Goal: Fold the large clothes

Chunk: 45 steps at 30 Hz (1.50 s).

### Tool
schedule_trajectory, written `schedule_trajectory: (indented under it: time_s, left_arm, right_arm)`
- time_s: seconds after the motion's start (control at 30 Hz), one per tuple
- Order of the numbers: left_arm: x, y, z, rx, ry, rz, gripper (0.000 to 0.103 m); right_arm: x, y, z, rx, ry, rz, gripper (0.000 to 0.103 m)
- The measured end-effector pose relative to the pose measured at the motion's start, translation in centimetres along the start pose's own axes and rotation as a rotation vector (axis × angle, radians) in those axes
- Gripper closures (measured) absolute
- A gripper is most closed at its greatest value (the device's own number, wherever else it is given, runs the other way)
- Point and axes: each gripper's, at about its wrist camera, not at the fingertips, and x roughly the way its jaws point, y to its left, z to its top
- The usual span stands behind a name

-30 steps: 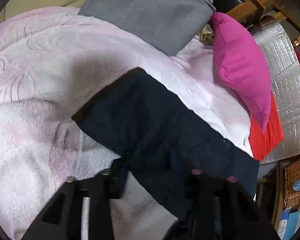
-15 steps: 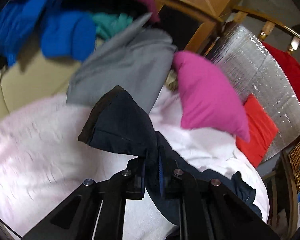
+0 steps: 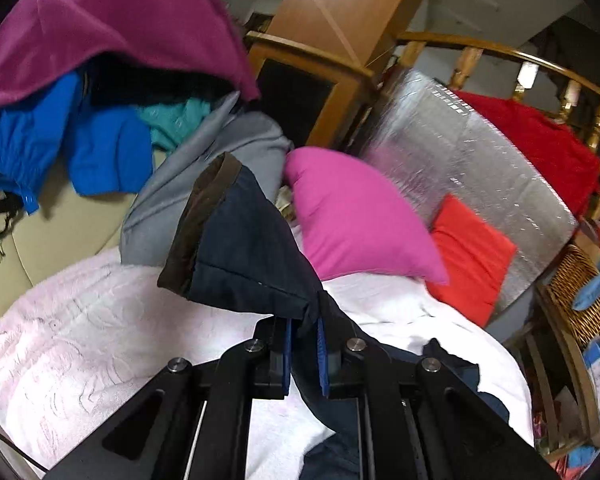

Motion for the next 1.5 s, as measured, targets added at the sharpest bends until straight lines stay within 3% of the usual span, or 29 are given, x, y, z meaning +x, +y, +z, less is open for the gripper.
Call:
schedule_trajectory:
  time_s: [0.13,0.27,0.43,0.5,0.6,0.7,0.87,0.97,1.07,1.17,1.27,1.4,1.5]
  left_arm:
    - [-2.2,-0.8,-0.1,0.045,-0.029,-0.033,0.092]
    - [-3.8,-0.8,-0.1,0.07,-0.037,-0.062,0.092]
    - [-4.6,0.1,0.0,0.063,-0.033,-0.072,0.092]
    - [-4.7,0.6,0.1,0.06,-0.031,-0.071,0.092]
    - [-4.6,0.8,0.2,0.063,-0.021,-0.064,0.092]
    - [-4.9,0.7,0.3,0.064,-0.018,-0.068,0.092]
    - [-5.7,-0.5,-0.1,0.089,-0.02,-0.082,0.092]
    - [-6.3,-1.6,-0.3,0.104,-0.028,-0.096,0.092]
    - [-6.5,-3.0,-0.6,0.126,-0.03,-0.1,0.092]
    - [-6.4,-4.7,-0.9,0.148,-0.022,-0.104,0.092]
    - [-6.3,-6.7,-1.3,0.178,-0.018,-0.107,0.092]
    - [-6.1,-10.0,-1.9,0.233,-0.008,-0.118,0.092]
    - [-6.1,-13.1,-2.6,0.292,0.001,-0.134,0.092]
  right_arm:
    - [-1.5,0.9,0.3,0.049,-0.004,0.071,0.054]
    - [-0.9,5.1,0.7,-0.017,0.035,0.115,0.054]
    - [3.8,8.9,0.4,0.023,0.172,0.195,0.054]
    - [6.1,9.7,-0.3,0.048,0.236,0.185,0.053]
    - [6.1,9.8,-0.4,0.048,0.223,0.168,0.053]
    - [3.7,9.0,-0.6,0.056,0.185,0.214,0.053]
    - [-3.2,3.6,0.3,0.077,0.039,0.185,0.053]
    - [-7.3,-1.6,1.2,0.121,-0.032,0.107,0.036]
    - [-10.7,-7.3,1.5,0.18,-0.108,0.025,0.033]
    - [-11.5,-12.5,1.7,0.253,-0.091,-0.077,0.033]
    - [-11.0,-16.5,1.6,0.331,-0.071,-0.116,0.033]
    - [-8.9,-19.7,0.9,0.43,-0.026,-0.05,0.033]
    - [-7.5,-18.7,0.9,0.331,-0.013,-0.114,0.056]
